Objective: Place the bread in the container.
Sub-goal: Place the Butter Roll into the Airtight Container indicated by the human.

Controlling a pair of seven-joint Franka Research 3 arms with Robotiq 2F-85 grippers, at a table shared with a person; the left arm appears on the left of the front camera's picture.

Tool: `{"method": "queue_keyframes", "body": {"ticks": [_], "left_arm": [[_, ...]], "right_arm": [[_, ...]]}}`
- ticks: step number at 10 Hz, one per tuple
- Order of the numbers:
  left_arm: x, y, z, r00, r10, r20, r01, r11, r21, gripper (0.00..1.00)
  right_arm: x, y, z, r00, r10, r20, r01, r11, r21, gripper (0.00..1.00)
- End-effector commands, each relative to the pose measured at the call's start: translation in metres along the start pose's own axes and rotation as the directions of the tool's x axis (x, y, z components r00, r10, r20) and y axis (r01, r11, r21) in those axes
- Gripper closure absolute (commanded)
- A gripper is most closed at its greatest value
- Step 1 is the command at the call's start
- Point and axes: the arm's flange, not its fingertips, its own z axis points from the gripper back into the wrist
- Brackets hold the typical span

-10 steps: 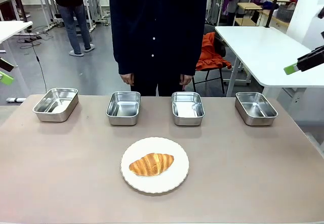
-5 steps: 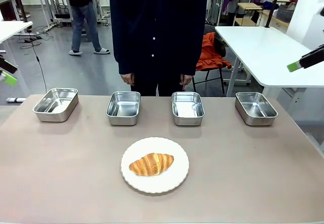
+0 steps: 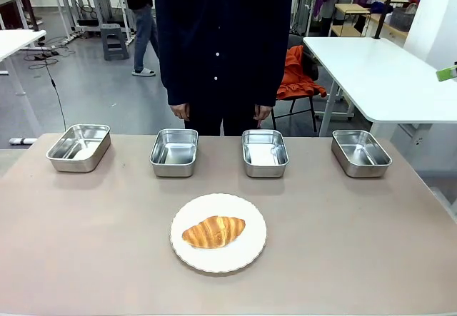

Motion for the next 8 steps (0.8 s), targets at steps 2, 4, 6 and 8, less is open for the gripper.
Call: {"method": "queue_keyframes", "body": {"ticks": [2, 4, 6, 8], "left_arm": [[0.008, -0.022, 0.010, 0.992, 0.006, 0.127, -0.008, 1.000, 0.019, 0.00], [0.012, -0.028, 0.015, 0.989, 0.029, 0.148, -0.033, 0.999, 0.028, 0.00], [0.010, -0.032, 0.016, 0.986, 0.069, 0.150, -0.079, 0.995, 0.063, 0.00], [0.008, -0.035, 0.016, 0.985, 0.081, 0.153, -0.095, 0.992, 0.082, 0.00]], "right_arm": [[0.004, -0.017, 0.006, 0.997, -0.021, 0.071, 0.017, 0.999, 0.047, 0.00], [0.004, -0.018, 0.011, 0.996, -0.030, 0.085, 0.027, 0.999, 0.041, 0.00], [0.002, -0.018, 0.012, 0.995, -0.045, 0.091, 0.042, 0.998, 0.041, 0.00], [0.001, -0.019, 0.012, 0.995, -0.052, 0.091, 0.048, 0.998, 0.042, 0.00]]}}
